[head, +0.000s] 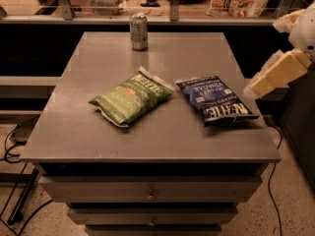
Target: Knock 7up can over
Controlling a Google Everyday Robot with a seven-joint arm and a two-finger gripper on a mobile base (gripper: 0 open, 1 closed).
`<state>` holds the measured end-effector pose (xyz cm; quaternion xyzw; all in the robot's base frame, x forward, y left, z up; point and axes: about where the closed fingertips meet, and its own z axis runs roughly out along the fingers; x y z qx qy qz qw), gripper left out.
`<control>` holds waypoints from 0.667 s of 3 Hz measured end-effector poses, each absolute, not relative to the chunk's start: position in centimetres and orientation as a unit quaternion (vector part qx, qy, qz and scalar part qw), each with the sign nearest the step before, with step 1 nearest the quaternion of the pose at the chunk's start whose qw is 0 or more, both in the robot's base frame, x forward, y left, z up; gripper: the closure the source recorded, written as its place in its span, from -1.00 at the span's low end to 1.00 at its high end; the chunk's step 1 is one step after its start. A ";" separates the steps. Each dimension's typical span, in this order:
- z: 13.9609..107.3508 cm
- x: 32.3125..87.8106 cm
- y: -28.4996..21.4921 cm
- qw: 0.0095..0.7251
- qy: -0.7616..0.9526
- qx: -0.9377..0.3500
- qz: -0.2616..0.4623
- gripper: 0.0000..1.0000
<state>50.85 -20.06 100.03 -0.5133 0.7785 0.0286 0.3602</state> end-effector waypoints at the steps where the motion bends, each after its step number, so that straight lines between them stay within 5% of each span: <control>1: 99.9 50.7 -20.0 0.357 0.779 -0.515 0.029 -1.00; 2: 99.3 51.7 -18.1 0.359 0.782 -0.508 0.036 -1.00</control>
Offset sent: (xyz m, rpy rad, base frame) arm 0.0248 0.0454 -0.0193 0.0408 0.0259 -0.0261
